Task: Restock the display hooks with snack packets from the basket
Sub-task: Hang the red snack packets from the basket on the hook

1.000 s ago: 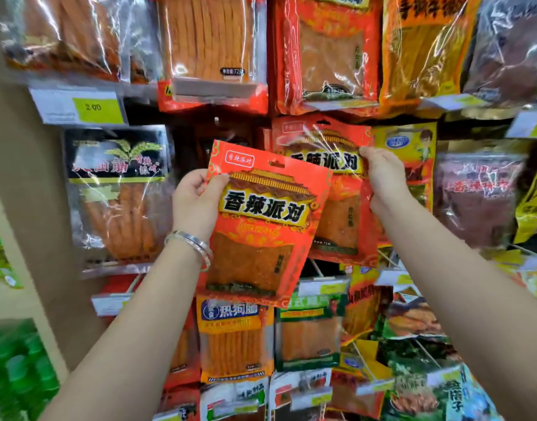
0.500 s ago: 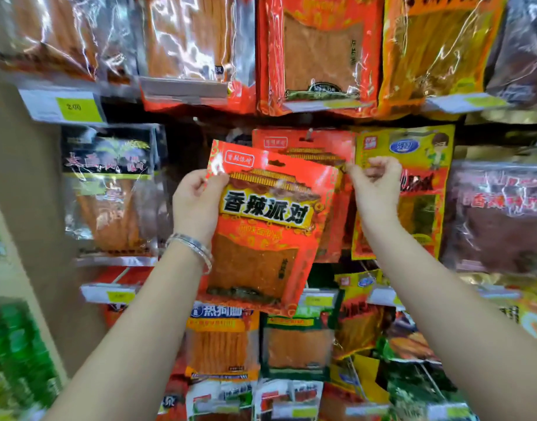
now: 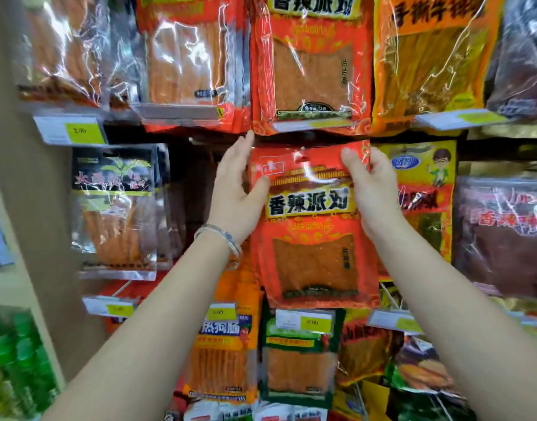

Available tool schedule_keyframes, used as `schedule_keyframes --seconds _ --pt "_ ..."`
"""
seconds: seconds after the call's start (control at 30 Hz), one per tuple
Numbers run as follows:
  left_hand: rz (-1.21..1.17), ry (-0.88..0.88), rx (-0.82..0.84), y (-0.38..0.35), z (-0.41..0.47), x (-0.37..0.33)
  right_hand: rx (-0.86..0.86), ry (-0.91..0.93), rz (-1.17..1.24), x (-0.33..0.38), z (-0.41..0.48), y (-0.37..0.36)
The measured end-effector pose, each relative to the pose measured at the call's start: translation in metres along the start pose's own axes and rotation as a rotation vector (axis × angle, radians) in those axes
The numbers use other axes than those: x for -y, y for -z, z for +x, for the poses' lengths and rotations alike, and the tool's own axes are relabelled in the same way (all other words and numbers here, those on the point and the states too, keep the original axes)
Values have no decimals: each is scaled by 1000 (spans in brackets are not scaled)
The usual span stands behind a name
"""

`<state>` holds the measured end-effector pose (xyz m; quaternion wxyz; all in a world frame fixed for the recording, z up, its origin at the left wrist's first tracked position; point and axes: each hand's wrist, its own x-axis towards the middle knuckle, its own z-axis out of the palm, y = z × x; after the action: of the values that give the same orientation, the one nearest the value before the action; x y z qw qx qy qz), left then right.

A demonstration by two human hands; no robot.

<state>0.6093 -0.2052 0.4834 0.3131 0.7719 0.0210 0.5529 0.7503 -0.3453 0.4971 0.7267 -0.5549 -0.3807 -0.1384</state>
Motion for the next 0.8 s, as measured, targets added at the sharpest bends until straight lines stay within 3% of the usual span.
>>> schedule_keyframes --seconds 0.13,0.5,0.8 --pt "110 -118 94 -4 9 -10 -1 3 6 10 12 -4" --pt "10 -108 106 -8 5 -11 -73 -142 -91 -18 18 -10" --pt "-91 -27 144 -6 -26 6 -201 -10 -307 -42 -25 0"
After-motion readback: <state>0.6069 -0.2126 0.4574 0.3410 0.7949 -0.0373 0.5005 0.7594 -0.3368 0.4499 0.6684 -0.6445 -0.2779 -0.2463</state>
